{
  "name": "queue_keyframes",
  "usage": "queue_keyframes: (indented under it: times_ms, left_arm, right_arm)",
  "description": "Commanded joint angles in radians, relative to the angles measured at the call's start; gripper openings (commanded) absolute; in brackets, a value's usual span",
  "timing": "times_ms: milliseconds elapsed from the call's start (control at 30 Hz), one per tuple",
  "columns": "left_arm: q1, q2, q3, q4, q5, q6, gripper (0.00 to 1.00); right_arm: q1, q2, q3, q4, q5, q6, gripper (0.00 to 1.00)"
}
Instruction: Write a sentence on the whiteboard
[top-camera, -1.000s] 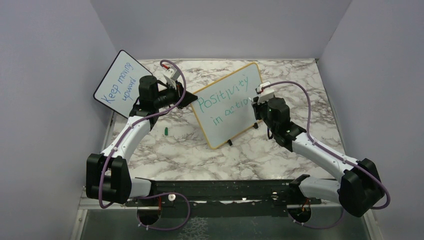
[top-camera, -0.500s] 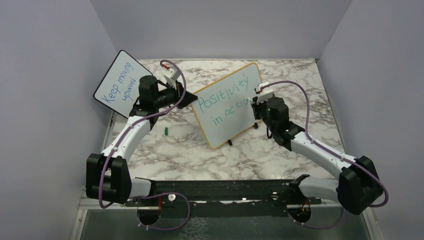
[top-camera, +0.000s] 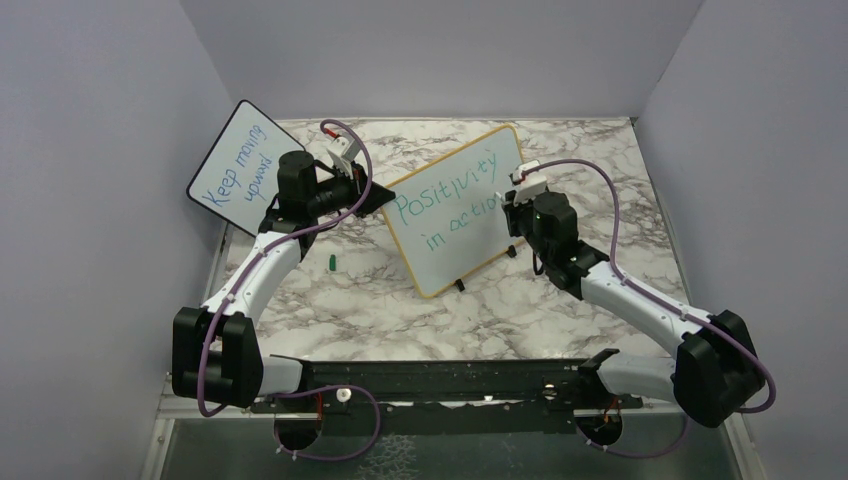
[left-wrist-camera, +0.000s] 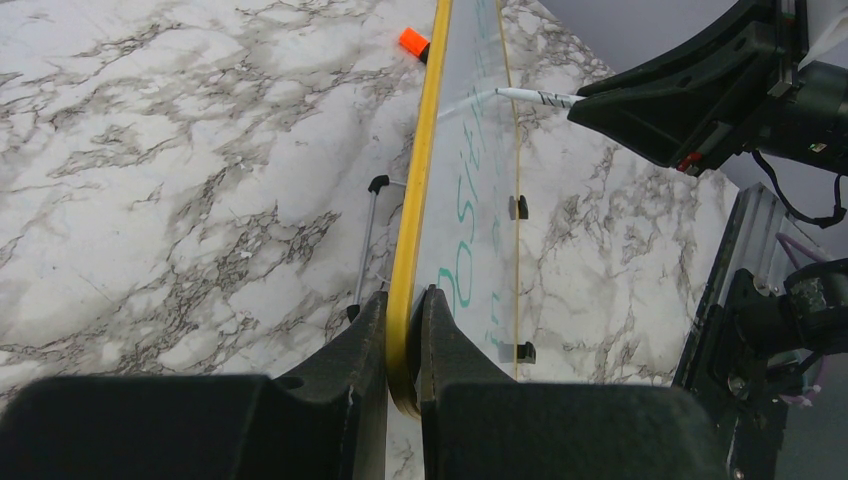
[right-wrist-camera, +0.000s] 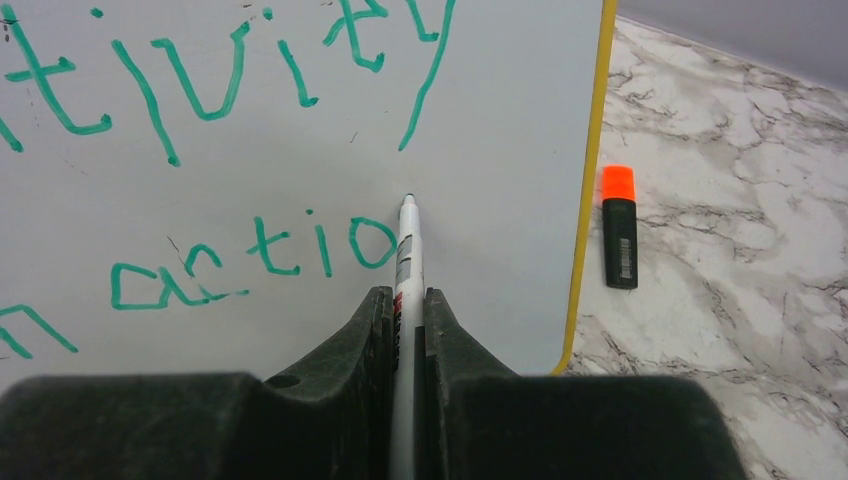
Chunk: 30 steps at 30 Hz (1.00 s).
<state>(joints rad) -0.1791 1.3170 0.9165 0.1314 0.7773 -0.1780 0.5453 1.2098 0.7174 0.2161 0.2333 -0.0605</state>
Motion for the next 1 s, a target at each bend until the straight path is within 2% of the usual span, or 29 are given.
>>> queue_keyframes:
  times_ms: [0, 400, 967]
  left_arm:
    - [-0.013, 0.038, -0.021, -0.121, -0.081, 0.091, 0.0]
    - [-0.013, 0.04, -0.02, -0.119, -0.081, 0.091, 0.0]
    - [-0.013, 0.037, -0.022, -0.119, -0.078, 0.09, 0.0]
  right_arm:
    - [-0.006, -0.017, -0.012, -0.033, -0.024, 0.032, 0.0]
    - [-0.007, -0.036, -0.062, -0.075, -0.004, 0.057, 0.0]
    - [-0.007, -0.014, 0.019, -0.017, -0.034, 0.023, 0.0]
